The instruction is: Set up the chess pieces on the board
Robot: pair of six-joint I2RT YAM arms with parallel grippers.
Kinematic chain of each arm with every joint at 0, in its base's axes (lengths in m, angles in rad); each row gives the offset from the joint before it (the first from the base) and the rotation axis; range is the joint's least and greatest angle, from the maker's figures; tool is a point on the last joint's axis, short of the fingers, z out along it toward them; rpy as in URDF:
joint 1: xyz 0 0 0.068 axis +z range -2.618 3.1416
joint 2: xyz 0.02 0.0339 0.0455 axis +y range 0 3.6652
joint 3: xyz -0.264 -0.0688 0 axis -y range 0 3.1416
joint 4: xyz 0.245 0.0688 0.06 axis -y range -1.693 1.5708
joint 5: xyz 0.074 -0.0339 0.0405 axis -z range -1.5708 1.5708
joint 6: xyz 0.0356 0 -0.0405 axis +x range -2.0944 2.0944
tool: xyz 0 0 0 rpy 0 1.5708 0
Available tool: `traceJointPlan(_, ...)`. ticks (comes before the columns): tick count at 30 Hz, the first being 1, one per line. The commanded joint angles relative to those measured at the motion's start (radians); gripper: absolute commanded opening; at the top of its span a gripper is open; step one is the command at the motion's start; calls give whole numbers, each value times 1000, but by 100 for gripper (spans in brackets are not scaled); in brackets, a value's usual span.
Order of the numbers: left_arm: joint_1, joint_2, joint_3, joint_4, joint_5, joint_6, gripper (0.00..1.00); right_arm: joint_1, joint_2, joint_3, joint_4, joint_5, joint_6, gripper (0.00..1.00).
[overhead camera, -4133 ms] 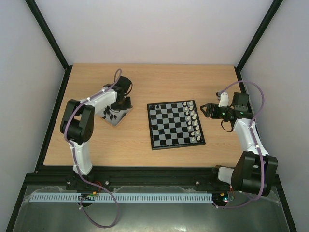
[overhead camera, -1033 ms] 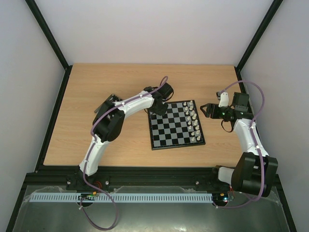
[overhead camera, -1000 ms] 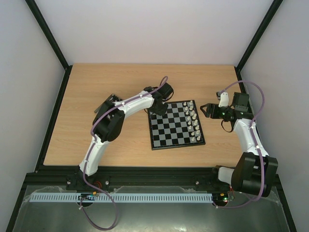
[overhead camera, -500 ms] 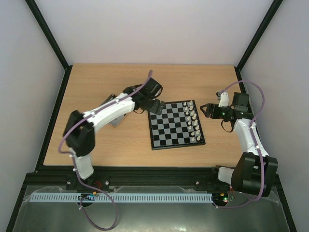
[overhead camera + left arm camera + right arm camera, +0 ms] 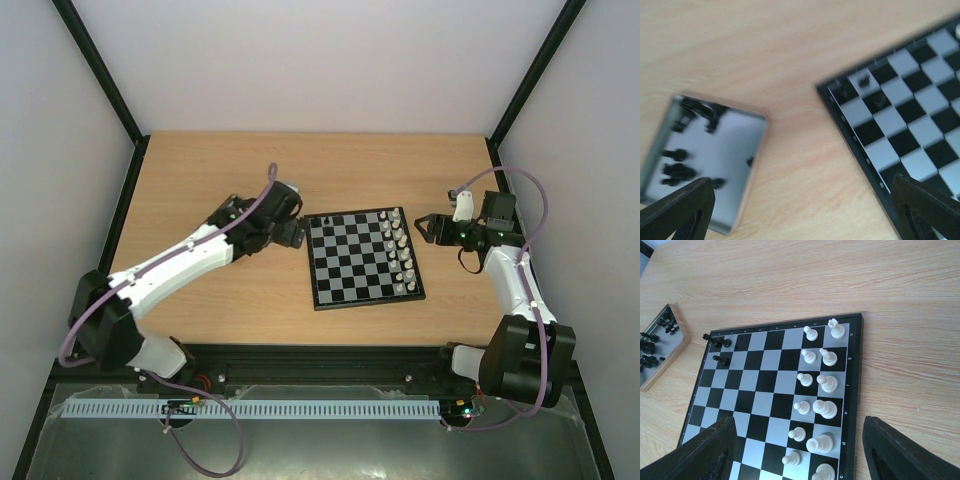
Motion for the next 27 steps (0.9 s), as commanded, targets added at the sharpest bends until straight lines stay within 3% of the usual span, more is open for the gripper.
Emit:
traceJointPlan(1, 33, -123, -14, 100, -216, -80, 99, 4, -16, 15, -34, -27, -5, 70)
traceJointPlan(4, 120, -61, 28, -18, -264, -215, 99, 4, -25, 17, -33, -27, -4, 70)
traceJointPlan(7, 187, 18, 58, -74, -154, -159, 97, 4, -40, 14, -31, -21, -6, 70)
traceJointPlan(12, 284, 97, 23, -50, 63, -154, 60, 4, -50, 13, -30, -22, -3, 71)
traceJointPlan(15, 293, 136, 14, -32, 141, -147, 46, 4, -47, 15, -31, -21, -7, 71)
traceJointPlan(24, 305, 281, 6, 2, 199, -143, 38, 4, -40, 18, -36, -23, -15, 71)
traceJointPlan(27, 315, 312, 15, 9, 210, -153, 29, 4, -41, 22, -43, -22, -18, 71)
